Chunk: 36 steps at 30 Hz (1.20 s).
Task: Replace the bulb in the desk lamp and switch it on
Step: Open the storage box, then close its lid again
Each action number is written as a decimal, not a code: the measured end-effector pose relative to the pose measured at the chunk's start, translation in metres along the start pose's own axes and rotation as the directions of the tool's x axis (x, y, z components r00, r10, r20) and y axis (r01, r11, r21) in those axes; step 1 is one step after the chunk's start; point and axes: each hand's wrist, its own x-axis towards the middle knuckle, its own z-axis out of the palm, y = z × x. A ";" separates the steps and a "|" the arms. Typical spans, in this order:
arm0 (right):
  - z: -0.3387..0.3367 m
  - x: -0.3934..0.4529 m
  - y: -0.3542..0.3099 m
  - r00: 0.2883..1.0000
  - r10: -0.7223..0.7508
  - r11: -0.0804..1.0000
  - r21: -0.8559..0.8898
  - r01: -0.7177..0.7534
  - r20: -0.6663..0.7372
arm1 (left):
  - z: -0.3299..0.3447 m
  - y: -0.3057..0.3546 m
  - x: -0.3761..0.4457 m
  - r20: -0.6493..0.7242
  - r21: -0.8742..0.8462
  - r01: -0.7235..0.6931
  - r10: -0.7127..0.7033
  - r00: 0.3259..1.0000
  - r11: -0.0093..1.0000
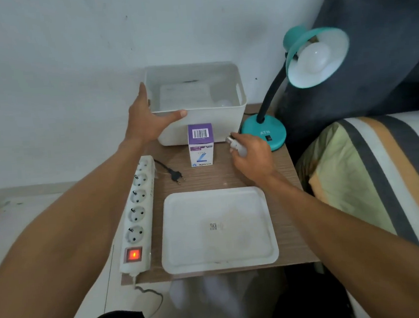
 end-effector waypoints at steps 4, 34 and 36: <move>-0.022 0.022 -0.036 0.978 -0.149 0.987 0.036 0.156 -0.143 | 0.002 -0.002 0.001 -0.026 -0.013 0.027 -0.027 0.999 1.000; 0.000 0.153 -0.074 0.943 -0.019 0.999 0.050 0.003 0.332 | 0.005 -0.010 0.004 -0.113 -0.029 -0.013 0.010 0.994 0.999; -0.001 0.154 -0.075 0.946 -0.011 0.999 0.045 -0.004 0.324 | 0.004 -0.007 0.006 -0.097 -0.021 -0.002 0.000 0.995 1.000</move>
